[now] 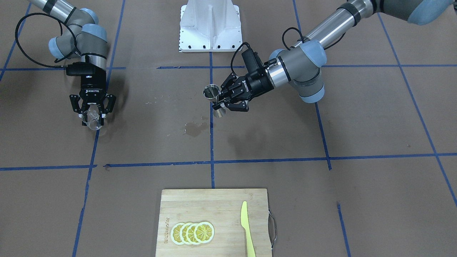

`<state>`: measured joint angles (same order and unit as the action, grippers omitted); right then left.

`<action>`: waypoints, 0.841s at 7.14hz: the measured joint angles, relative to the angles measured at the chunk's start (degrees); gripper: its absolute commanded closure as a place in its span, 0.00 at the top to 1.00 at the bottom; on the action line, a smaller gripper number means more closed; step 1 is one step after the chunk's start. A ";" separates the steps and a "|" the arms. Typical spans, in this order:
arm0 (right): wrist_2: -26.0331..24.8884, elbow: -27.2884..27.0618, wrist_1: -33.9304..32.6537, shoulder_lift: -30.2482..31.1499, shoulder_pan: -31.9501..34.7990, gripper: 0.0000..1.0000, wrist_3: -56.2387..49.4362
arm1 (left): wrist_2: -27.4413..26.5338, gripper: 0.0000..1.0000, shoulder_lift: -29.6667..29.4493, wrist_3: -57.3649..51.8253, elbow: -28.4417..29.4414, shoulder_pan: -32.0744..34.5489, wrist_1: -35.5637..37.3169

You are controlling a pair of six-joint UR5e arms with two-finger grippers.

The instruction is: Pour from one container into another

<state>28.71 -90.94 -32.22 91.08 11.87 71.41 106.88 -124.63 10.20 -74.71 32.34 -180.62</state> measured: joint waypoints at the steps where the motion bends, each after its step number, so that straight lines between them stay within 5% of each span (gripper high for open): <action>1: 0.06 0.24 -0.02 0.09 0.00 0.00 0.69 | 0.00 0.00 0.00 0.00 0.00 0.00 0.00; 6: 0.17 1.98 -0.03 0.18 -0.01 0.04 1.80 | 0.00 0.00 0.00 0.00 -0.09 0.00 0.00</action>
<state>28.88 -88.96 -32.25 91.26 11.86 73.21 106.87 -124.63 10.20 -74.79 32.34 -180.61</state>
